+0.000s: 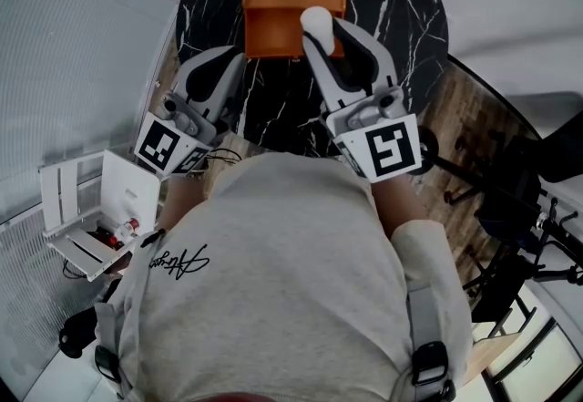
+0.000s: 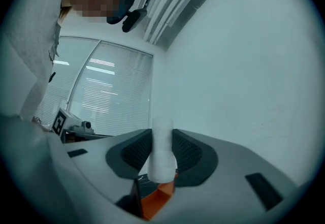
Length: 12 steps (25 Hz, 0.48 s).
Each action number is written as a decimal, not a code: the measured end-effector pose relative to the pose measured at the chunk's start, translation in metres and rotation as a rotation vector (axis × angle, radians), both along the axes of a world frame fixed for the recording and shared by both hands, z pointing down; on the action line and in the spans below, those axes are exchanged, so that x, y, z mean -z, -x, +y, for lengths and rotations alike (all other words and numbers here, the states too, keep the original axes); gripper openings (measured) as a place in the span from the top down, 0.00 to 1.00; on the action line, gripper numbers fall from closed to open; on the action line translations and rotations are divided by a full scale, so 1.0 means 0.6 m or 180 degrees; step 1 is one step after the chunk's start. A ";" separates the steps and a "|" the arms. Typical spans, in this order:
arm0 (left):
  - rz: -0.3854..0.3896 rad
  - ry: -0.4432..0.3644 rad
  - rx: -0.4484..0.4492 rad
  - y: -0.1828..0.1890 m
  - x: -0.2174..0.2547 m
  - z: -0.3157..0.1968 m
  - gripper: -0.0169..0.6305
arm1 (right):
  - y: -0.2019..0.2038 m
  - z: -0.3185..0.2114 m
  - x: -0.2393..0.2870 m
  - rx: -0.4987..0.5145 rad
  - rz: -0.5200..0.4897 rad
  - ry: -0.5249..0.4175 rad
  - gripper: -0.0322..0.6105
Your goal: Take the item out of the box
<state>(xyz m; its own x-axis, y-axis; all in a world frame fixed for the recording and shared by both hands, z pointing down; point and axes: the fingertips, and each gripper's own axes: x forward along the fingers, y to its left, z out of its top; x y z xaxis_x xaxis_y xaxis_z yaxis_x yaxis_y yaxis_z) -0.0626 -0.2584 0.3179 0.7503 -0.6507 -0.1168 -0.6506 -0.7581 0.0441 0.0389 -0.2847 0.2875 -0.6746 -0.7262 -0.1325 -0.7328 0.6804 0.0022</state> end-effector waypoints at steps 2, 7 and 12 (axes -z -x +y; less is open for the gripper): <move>0.0008 -0.0007 -0.0001 -0.001 0.001 0.001 0.97 | 0.000 0.004 0.000 0.0011 0.0008 -0.0009 0.75; 0.0004 -0.0004 0.0000 -0.004 0.000 0.005 0.97 | -0.003 0.010 0.003 0.0009 -0.0016 -0.0028 0.75; 0.0009 -0.0007 -0.0011 -0.009 0.000 0.007 0.97 | -0.007 0.013 0.004 0.0000 -0.0014 -0.0035 0.75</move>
